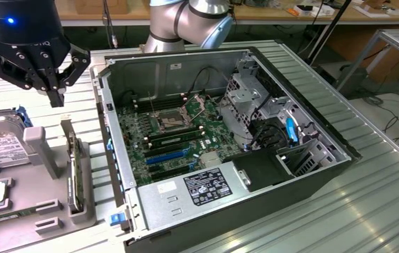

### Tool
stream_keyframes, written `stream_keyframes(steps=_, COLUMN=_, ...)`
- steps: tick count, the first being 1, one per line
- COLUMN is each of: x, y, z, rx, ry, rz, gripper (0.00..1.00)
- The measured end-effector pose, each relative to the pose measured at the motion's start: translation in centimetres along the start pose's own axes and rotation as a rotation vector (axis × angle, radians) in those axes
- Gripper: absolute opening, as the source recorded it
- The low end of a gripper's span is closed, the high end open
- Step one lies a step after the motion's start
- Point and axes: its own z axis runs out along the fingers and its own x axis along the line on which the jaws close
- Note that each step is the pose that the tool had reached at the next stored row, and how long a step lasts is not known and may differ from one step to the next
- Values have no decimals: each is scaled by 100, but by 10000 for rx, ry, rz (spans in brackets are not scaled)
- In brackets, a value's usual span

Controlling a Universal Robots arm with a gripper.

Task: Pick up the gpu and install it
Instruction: 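Pick up the gpu and move the gpu toward the slot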

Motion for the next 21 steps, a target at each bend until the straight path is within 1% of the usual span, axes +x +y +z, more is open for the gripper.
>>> stream_keyframes(steps=3, x=-4, y=-62, z=-1, rx=-11, ry=0, rz=1, gripper=11)
stream_keyframes(steps=6, x=-16, y=-206, z=-6, rx=-34, ry=2, rz=1, gripper=11)
stream_keyframes(steps=8, x=-22, y=-290, z=-7, rx=-38, ry=2, rz=2, gripper=24)
stream_keyframes(steps=9, x=-24, y=-318, z=-9, rx=-37, ry=3, rz=1, gripper=30)
stream_keyframes(steps=11, x=-26, y=-351, z=-9, rx=-38, ry=2, rz=2, gripper=42)
stream_keyframes(steps=12, x=-27, y=-363, z=-9, rx=-38, ry=3, rz=1, gripper=42)
stream_keyframes(steps=13, x=-28, y=-372, z=-10, rx=-38, ry=3, rz=1, gripper=48)
stream_keyframes(steps=18, x=-31, y=-410, z=-11, rx=-38, ry=2, rz=1, gripper=48)
stream_keyframes(steps=21, x=-34, y=-454, z=-11, rx=-42, ry=2, rz=2, gripper=48)
